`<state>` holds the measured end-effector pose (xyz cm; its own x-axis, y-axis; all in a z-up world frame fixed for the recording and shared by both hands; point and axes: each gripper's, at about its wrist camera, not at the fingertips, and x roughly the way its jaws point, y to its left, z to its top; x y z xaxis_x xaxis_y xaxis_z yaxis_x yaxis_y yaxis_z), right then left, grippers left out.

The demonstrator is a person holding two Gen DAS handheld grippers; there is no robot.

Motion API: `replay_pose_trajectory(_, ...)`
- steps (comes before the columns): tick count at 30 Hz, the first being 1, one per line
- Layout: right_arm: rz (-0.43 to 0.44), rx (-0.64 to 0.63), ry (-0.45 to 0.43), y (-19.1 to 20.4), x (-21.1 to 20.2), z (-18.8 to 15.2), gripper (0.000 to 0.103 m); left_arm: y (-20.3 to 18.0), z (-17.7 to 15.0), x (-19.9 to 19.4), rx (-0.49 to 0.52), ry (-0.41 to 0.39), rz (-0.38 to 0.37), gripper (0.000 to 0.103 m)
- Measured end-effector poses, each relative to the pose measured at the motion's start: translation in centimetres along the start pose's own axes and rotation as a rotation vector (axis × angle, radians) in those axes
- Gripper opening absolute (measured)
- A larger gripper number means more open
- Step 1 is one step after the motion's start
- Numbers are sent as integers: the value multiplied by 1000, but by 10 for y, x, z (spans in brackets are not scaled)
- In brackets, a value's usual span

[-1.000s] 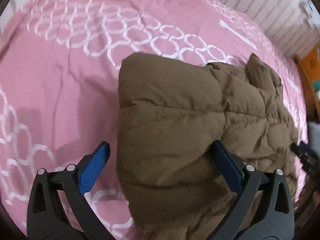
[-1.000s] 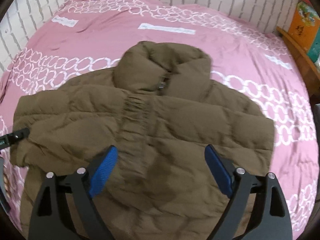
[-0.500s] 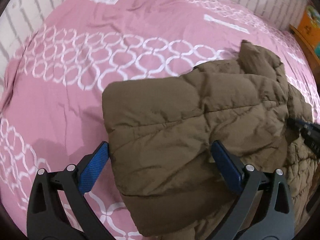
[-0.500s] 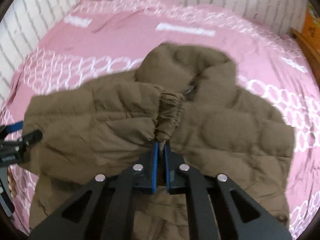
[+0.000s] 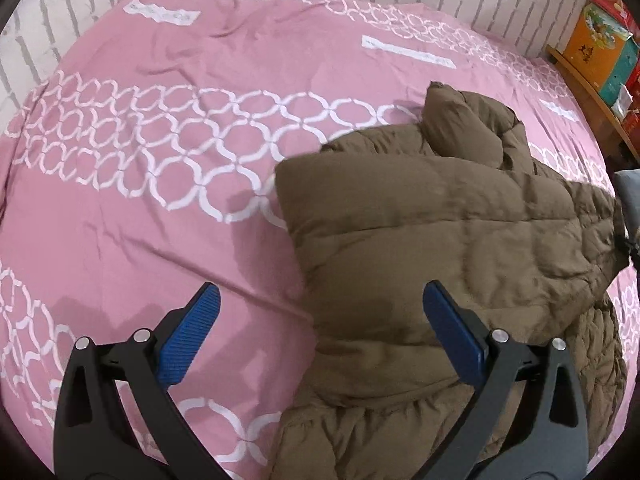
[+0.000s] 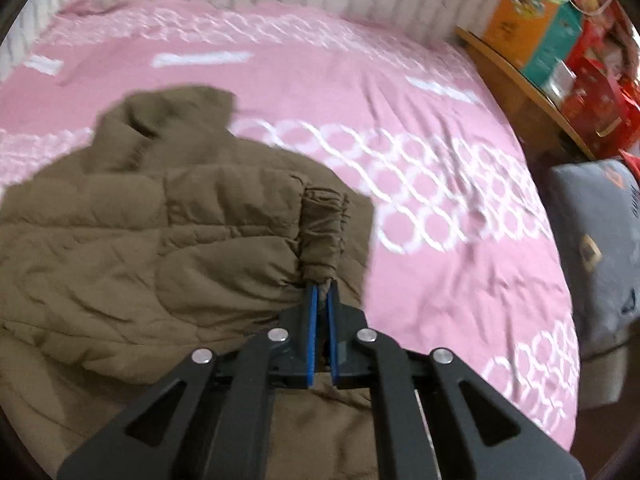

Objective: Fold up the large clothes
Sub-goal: 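Pinch the jacket collar seam with the right tool and release it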

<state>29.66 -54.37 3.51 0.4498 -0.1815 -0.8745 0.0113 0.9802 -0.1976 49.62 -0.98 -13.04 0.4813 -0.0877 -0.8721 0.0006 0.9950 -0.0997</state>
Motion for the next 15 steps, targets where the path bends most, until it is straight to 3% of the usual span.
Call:
replay_pose_trajectory(3, 9, 2, 63, -7, 16, -9, 8, -5, -3, 3, 4, 0, -8, 100)
replay_pose_trajectory(6, -28, 62, 87, -17, 17, -13, 18, -14, -3, 13, 27, 2, 11, 100)
replay_pose_trajectory(8, -60, 128, 78, -31, 12, -16, 52, -19, -2, 15, 42, -2, 22, 100)
replay_pose_trajectory(9, -75, 155, 65, -37, 9, -15, 57, -20, -2, 14, 44, -4, 23, 100)
replay_pose_trajectory(11, -47, 191, 14, -42, -1, -13, 59, -21, -1, 14, 31, -4, 14, 100)
replay_pose_trajectory(15, 108, 203, -59, -29, -9, -3, 61, -28, -2, 12, 12, 10, -25, 100)
